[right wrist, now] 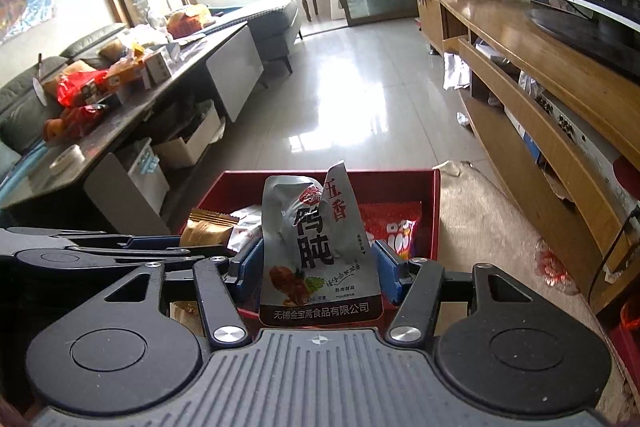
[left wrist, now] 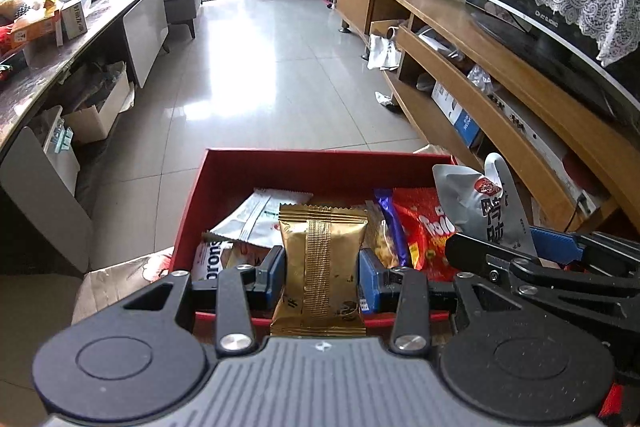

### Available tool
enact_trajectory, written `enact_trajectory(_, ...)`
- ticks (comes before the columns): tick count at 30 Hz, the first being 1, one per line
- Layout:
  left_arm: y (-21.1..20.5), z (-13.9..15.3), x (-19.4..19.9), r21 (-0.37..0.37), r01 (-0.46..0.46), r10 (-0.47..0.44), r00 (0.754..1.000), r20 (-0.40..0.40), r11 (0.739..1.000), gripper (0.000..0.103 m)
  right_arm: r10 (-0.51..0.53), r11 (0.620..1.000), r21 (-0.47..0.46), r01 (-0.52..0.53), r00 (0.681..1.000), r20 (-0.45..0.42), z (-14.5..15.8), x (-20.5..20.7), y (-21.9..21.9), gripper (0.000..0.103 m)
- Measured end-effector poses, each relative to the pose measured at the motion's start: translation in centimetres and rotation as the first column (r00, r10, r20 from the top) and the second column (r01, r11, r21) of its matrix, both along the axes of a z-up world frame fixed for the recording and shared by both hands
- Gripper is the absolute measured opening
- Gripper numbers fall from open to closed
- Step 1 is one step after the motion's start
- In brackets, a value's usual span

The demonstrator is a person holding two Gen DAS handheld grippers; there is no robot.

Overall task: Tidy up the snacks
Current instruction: 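Lower both packs into the red box and open both tools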

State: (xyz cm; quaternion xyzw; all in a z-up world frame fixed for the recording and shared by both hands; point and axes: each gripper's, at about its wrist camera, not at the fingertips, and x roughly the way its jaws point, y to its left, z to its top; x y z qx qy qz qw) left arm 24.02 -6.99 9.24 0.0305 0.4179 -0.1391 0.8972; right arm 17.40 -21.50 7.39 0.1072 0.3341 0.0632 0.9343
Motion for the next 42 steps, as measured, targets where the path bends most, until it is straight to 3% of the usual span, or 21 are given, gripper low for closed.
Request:
enact_trajectory(16,-0.2,-0.7,2.8,0.014,-0.035,0.035,0.999,0.008,0.999,0.036,-0.006,0.999,0.040,0.005,1.000,0.020,-0.8,2.3,-0.2,0.066)
enact_trajectory(42,-1.5,-4.1,5.4,0.069,-0.044,0.046,0.999,-0.027,0.997,0.036,-0.036,0.998,0.058,0.039,0.998,-0.046,-3.6,4.8,-0.7,0.066)
